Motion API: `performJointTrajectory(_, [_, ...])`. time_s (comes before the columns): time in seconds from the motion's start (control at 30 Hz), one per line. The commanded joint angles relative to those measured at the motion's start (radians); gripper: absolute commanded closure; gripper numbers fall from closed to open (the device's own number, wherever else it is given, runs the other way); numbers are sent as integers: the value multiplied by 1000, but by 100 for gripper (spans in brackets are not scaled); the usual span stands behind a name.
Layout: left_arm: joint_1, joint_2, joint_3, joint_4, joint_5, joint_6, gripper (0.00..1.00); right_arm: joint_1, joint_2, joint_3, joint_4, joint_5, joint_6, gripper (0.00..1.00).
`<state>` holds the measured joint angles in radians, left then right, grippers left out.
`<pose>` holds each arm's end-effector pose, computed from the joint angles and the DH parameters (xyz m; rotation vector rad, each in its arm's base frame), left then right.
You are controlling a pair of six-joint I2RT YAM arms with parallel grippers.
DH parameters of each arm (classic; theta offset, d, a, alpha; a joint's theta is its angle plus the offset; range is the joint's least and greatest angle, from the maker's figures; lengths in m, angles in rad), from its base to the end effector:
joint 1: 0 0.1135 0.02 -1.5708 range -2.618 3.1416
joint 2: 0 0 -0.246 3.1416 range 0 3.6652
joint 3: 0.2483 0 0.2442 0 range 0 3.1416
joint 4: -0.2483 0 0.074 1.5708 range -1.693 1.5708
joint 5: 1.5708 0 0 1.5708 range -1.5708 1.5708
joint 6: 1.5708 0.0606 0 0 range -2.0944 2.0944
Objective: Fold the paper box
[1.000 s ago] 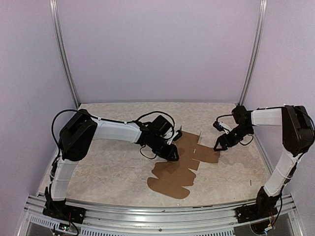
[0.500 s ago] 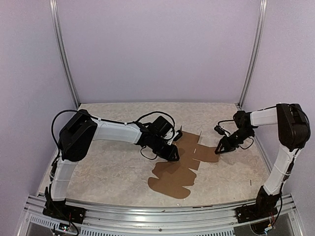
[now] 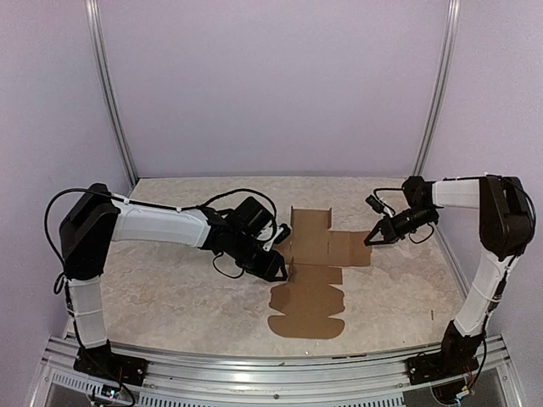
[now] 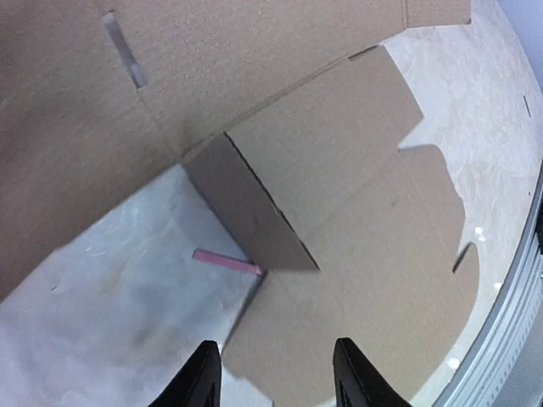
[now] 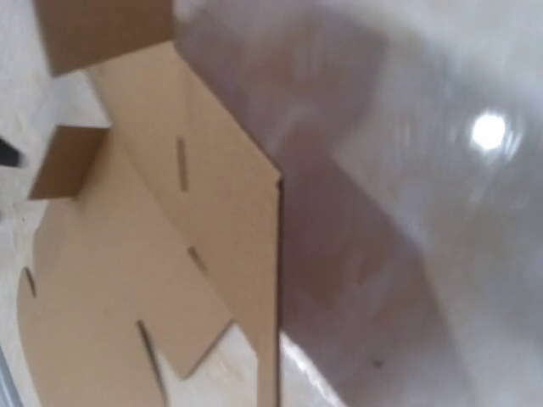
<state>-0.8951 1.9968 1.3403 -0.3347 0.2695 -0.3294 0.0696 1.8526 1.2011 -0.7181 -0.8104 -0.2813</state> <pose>0.2490 -0.3365 0.1298 0.8636 2.5779 -0.7669 0.3323 0.0672 0.1406 -0.5759 2.5911 1.1028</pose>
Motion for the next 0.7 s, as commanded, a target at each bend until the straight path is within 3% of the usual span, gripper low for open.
performJointTrajectory(0.0, [35, -226, 81, -173, -72, 59, 53, -8, -92, 83, -24, -25, -49, 100])
performJointTrajectory(0.23, [78, -341, 238, -293, -241, 315, 45, 14, -172, 159, -77, -7, -128, 100])
performJointTrajectory(0.5, [32, -210, 457, -358, -350, 631, 44, 140, -253, 212, -169, 85, -259, 100])
performJointTrajectory(0.67, [-8, -123, 564, -420, -389, 742, 43, 217, -299, 215, -182, 136, -286, 100])
